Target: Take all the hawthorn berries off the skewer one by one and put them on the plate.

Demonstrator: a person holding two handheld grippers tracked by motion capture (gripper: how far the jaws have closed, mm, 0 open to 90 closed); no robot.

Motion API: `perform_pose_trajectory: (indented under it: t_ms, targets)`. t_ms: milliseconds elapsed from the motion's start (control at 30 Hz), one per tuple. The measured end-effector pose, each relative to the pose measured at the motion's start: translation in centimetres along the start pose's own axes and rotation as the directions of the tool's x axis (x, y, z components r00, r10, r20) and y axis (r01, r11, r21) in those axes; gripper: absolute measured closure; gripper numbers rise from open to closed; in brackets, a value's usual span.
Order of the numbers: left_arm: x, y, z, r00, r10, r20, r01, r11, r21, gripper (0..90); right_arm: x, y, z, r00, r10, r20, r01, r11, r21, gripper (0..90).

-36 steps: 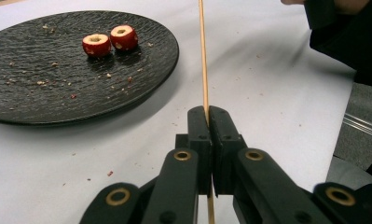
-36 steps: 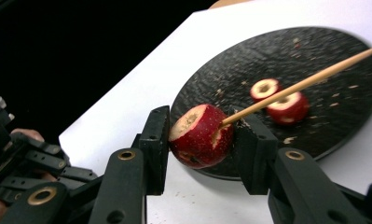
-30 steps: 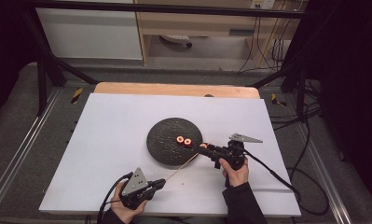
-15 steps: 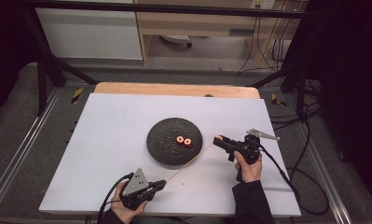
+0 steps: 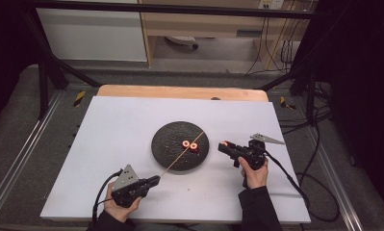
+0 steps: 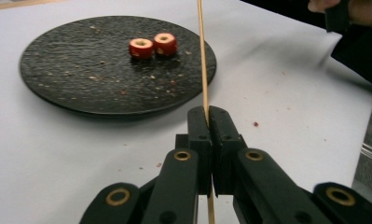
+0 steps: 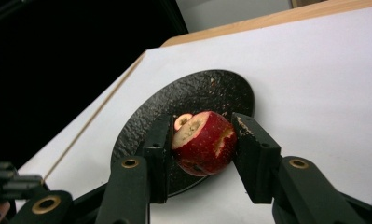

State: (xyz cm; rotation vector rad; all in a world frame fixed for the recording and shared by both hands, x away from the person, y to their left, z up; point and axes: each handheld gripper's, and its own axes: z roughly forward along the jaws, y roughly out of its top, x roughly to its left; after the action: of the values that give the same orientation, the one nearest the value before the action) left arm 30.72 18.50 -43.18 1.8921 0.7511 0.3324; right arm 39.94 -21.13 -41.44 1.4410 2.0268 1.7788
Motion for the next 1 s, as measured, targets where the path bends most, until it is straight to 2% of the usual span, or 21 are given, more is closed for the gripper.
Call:
perform_pose_trajectory:
  t_ms: [67, 400, 467, 500, 567, 600, 800, 1000]
  targets:
    - [0.6, 0.1, -0.2, 0.9997, -0.016, -0.017, 0.015, 0.9998, -0.008, 87.9, 0.4, -0.1, 0.6, 0.9999, -0.016, -0.001, 0.016, 1.0, 0.016, 60.4]
    - [1.6, 0.1, -0.6, 0.9978, -0.042, -0.051, 0.041, 0.999, -0.019, 87.9, 2.8, -0.1, 3.8, 0.9979, -0.063, -0.015, 0.064, 0.995, 0.071, 60.5]
    - [1.8, 0.1, -0.7, 0.9973, -0.046, -0.057, 0.045, 0.9988, -0.018, 87.9, 3.6, -0.2, 5.4, 0.9966, -0.079, -0.022, 0.081, 0.992, 0.1, 60.4]
    - [1.8, 0.1, -0.7, 0.9973, -0.046, -0.057, 0.045, 0.9988, -0.018, 87.9, 3.6, -0.2, 5.4, 0.9966, -0.079, -0.022, 0.081, 0.992, 0.1, 60.4]
    - [1.9, 0.0, -0.7, 0.9969, -0.048, -0.062, 0.047, 0.9987, -0.017, 87.9, 4.1, -0.4, 7.2, 0.9963, -0.084, -0.018, 0.085, 0.988, 0.125, 60.5]
    - [1.9, 0.0, -0.7, 0.9969, -0.048, -0.062, 0.047, 0.9987, -0.017, 87.9, 4.1, -0.4, 7.2, 0.9963, -0.084, -0.018, 0.085, 0.988, 0.125, 60.5]
    - [2.1, 0.0, -0.6, 0.9962, -0.051, -0.07, 0.05, 0.9987, -0.015, 87.9, 4.5, -1.4, 10.0, 0.9956, -0.093, -0.004, 0.093, 0.979, 0.183, 60.4]
    - [2.1, 0.0, -0.5, 0.9962, -0.047, -0.073, 0.047, 0.9989, -0.007, 87.9, 4.1, -2.7, 11.2, 0.9927, -0.12, 0.013, 0.114, 0.968, 0.224, 60.2]
